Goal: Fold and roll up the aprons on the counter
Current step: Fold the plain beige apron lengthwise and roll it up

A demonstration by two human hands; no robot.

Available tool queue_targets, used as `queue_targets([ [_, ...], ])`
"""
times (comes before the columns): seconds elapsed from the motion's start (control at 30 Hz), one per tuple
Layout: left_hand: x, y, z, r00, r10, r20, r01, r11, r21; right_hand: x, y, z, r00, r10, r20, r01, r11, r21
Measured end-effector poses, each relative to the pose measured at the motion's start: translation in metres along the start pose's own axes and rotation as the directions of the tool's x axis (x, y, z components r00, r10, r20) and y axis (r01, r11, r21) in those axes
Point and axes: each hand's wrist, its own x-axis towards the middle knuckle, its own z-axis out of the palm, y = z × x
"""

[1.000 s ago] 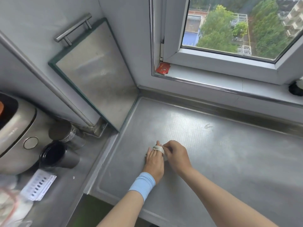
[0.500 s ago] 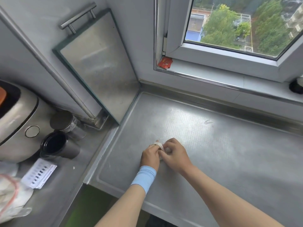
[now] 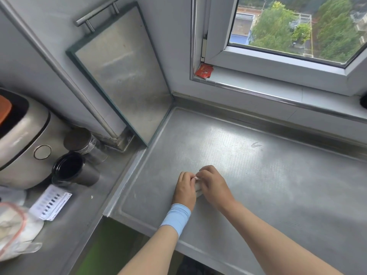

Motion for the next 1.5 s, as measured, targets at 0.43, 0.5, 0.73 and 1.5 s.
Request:
queue_targets([
  [0.43,0.005,-0.001,-0.015,0.994,-0.01,-0.113,0.027,0.988,0.153,0.005,-0.003,-0.014,0.989,0.15,0.008,-0.15,0.988,0.046],
  [0.5,0.004,0.0,-0.019,0.993,-0.118,0.012,0.115,0.98,0.164,0.003,-0.009,-0.017,0.981,0.194,-0.027,-0.189,0.974,0.122],
  [0.73,0.005,0.033,-0.042,0.958,-0.248,0.146,0.274,0.94,-0.203,0.015,-0.046,-0.053,0.964,0.262,-0.032,-0.245,0.933,0.263],
  [1.5,0.017,0.248,-0.171,0.977,0.175,-0.124,-0.209,0.91,-0.359,0.053,-0.252,-0.252,0.993,0.122,-0.006,-0.111,0.927,0.358],
])
